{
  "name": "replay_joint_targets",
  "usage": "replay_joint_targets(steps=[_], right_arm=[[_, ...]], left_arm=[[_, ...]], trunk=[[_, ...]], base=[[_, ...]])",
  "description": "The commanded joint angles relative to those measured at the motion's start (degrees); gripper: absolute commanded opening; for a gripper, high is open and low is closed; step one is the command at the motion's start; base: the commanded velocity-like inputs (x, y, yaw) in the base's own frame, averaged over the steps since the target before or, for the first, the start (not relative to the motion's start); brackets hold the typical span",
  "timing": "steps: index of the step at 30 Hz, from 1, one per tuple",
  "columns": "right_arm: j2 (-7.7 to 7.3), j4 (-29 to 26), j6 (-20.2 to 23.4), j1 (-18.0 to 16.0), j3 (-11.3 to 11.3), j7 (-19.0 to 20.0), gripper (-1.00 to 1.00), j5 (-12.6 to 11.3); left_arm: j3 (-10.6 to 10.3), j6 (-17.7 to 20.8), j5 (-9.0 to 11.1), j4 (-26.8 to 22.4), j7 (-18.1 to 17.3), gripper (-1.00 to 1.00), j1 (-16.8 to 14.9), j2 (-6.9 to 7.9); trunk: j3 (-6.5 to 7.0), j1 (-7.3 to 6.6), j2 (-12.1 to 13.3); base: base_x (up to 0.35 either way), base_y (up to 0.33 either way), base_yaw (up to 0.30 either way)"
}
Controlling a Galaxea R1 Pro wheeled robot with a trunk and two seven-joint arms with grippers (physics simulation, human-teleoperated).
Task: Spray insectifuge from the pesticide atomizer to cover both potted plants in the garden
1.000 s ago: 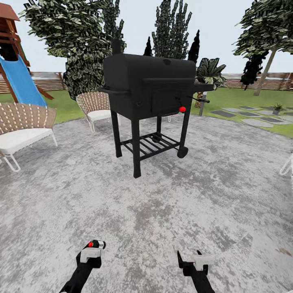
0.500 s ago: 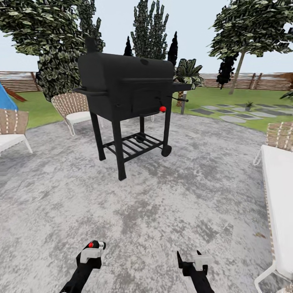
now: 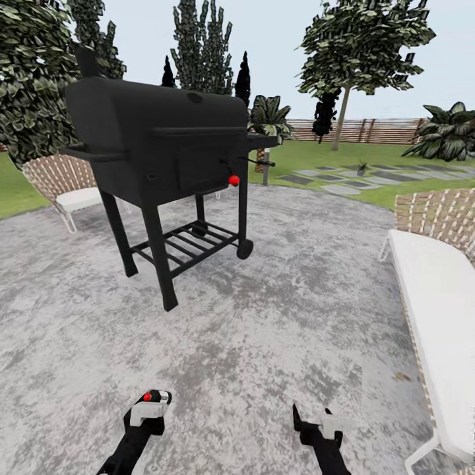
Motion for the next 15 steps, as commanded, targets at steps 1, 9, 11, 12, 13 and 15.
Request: replay_joint_targets(steps=[1, 9, 11, 12, 13, 15], right_arm=[[0.0, 0.0, -0.2, -0.1, 0.3, 0.2, 1.0, -0.7], [0.05, -0.3, -0.2, -0.1, 0.3, 0.2, 1.0, -0.8], [0.13, -0.3, -0.2, -0.1, 0.3, 0.1, 1.0, -0.8], [0.16, -0.3, -0.2, -0.1, 0.2, 0.1, 1.0, -0.8], [0.15, -0.3, -0.2, -0.1, 0.3, 0.1, 1.0, -0.8], [0.13, -0.3, -0.1, -0.1, 0.3, 0.1, 1.0, -0.8]], left_arm=[[0.5, -0.2, -0.6, 0.0, -0.4, -1.0, 0.0, -0.08], [0.5, -0.2, -0.6, 0.0, -0.4, -1.0, 0.0, -0.08], [0.5, -0.2, -0.6, 0.0, -0.4, -1.0, 0.0, -0.08], [0.5, -0.2, -0.6, 0.0, -0.4, -1.0, 0.0, -0.08], [0.5, -0.2, -0.6, 0.0, -0.4, -1.0, 0.0, -0.08], [0.5, -0.2, -0.6, 0.0, -0.4, -1.0, 0.0, -0.08]], trunk=[[-0.05, 0.02, 0.0], [-0.05, 0.02, 0.0], [-0.05, 0.02, 0.0], [-0.05, 0.02, 0.0], [-0.05, 0.02, 0.0], [-0.05, 0.02, 0.0]], base=[[0.325, 0.084, -0.3], [0.325, 0.082, -0.294], [0.325, 0.081, -0.291], [0.325, 0.081, -0.291], [0.325, 0.081, -0.291], [0.326, 0.081, -0.291]])
